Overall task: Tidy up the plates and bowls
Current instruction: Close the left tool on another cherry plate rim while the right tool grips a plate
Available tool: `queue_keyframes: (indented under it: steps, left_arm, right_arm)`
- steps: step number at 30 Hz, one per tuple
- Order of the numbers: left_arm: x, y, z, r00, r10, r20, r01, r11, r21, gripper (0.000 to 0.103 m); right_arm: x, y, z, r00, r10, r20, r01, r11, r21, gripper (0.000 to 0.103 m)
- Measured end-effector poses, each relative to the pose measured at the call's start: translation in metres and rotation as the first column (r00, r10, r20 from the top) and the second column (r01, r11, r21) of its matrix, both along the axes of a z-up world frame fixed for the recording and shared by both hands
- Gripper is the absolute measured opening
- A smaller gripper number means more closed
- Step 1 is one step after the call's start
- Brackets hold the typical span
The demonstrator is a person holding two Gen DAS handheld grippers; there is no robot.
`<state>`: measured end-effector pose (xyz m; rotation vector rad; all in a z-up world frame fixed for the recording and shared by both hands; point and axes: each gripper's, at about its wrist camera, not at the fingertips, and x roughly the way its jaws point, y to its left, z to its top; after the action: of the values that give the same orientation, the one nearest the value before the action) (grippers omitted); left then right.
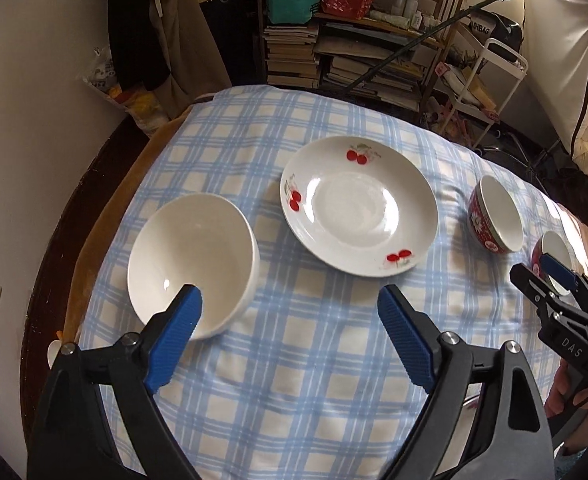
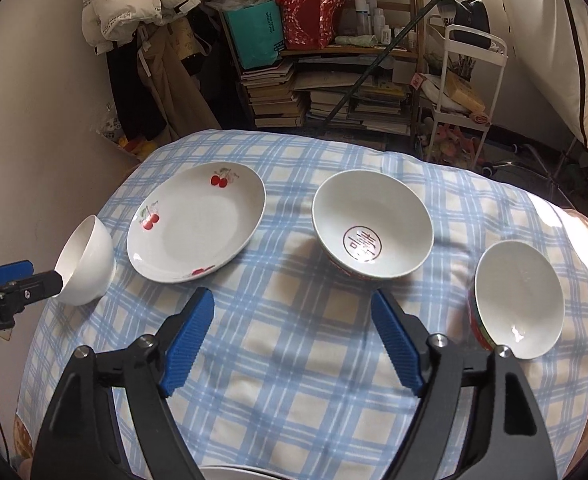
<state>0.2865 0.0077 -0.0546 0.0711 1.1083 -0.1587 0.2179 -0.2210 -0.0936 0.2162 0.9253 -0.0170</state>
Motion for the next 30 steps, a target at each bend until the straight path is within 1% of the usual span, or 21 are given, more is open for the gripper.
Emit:
queue_keyframes:
  steps: [2, 4, 7, 10, 13, 15, 16, 17, 18, 20, 21, 22, 23, 24, 26, 30]
  left_arm:
    - [0.022, 0.005, 0.001, 1.0, 0.003, -0.012, -0.003, 1.0, -0.029, 0.089]
    - [0.043, 0.008, -0.003, 0.999, 0.009, -0.036, -0.011, 0.999, -0.042, 0.089]
    - [0.068, 0.005, -0.011, 0.999, -0.004, -0.047, 0.003, 1.0, -0.029, 0.088]
    - [0.088, -0.004, -0.019, 0.999, -0.028, -0.042, 0.029, 0.999, 0.03, 0.088]
    - [0.104, -0.008, -0.033, 0.996, -0.043, -0.083, 0.045, 0.999, 0.021, 0.088]
    - [0.112, -0.013, -0.041, 0.993, -0.065, -0.099, 0.068, 0.997, 0.022, 0.086]
    - [0.115, -0.015, -0.047, 0.99, -0.083, -0.118, 0.084, 0.996, 0.009, 0.086]
    - [0.117, -0.018, -0.052, 0.985, -0.099, -0.143, 0.099, 0.995, -0.009, 0.079]
    - [0.119, -0.02, -0.056, 0.98, -0.107, -0.165, 0.106, 0.994, -0.018, 0.072]
    - [0.119, -0.026, -0.062, 0.98, -0.113, -0.162, 0.115, 0.993, 0.005, 0.071]
    - [0.12, -0.029, -0.065, 0.981, -0.116, -0.158, 0.121, 0.992, 0.022, 0.068]
    - [0.121, -0.03, -0.067, 0.981, -0.114, -0.156, 0.119, 0.993, 0.027, 0.065]
    - [0.123, -0.029, -0.069, 0.981, -0.103, -0.164, 0.108, 0.994, 0.017, 0.058]
    - [0.125, -0.027, -0.07, 0.981, -0.09, -0.172, 0.091, 0.996, -0.004, 0.054]
    - [0.129, -0.022, -0.072, 0.983, -0.067, -0.173, 0.062, 0.998, -0.03, 0.054]
    - [0.136, -0.015, -0.079, 0.979, -0.031, -0.2, 0.024, 0.999, -0.037, 0.051]
  right_arm:
    - [0.012, 0.001, 0.001, 1.0, -0.01, -0.002, 0.01, 1.0, 0.007, 0.085]
    - [0.023, 0.001, 0.003, 1.0, -0.018, -0.002, 0.018, 0.998, 0.054, 0.085]
    - [0.043, 0.002, 0.005, 1.0, -0.027, 0.006, 0.026, 0.995, 0.097, 0.085]
    - [0.061, 0.006, 0.007, 1.0, -0.028, 0.002, 0.028, 0.994, 0.102, 0.085]
    - [0.076, 0.007, 0.007, 0.999, -0.03, -0.013, 0.031, 0.989, 0.147, 0.083]
    - [0.085, 0.01, 0.005, 0.999, -0.024, -0.029, 0.027, 0.989, 0.145, 0.075]
    - [0.089, 0.011, 0.003, 0.999, -0.019, -0.037, 0.023, 0.991, 0.133, 0.073]
    - [0.093, 0.013, 0.001, 0.999, -0.016, -0.048, 0.021, 0.992, 0.121, 0.067]
    - [0.096, 0.015, -0.001, 0.998, -0.011, -0.057, 0.018, 0.993, 0.119, 0.053]
    - [0.103, 0.017, -0.007, 0.995, -0.002, -0.095, 0.012, 0.994, 0.107, 0.038]
    - [0.106, 0.019, -0.009, 0.994, 0.005, -0.108, 0.007, 0.994, 0.112, 0.034]
    - [0.108, 0.019, -0.012, 0.993, 0.011, -0.115, 0.003, 0.993, 0.115, 0.032]
    - [0.11, 0.02, -0.015, 0.992, 0.009, -0.128, 0.004, 0.994, 0.107, 0.029]
    - [0.113, 0.021, -0.018, 0.99, 0.006, -0.143, 0.008, 0.995, 0.097, 0.029]
    - [0.116, 0.022, -0.026, 0.984, 0.006, -0.176, 0.011, 0.995, 0.098, 0.029]
    - [0.117, 0.022, -0.036, 0.98, -0.01, -0.198, 0.032, 0.994, 0.109, 0.029]
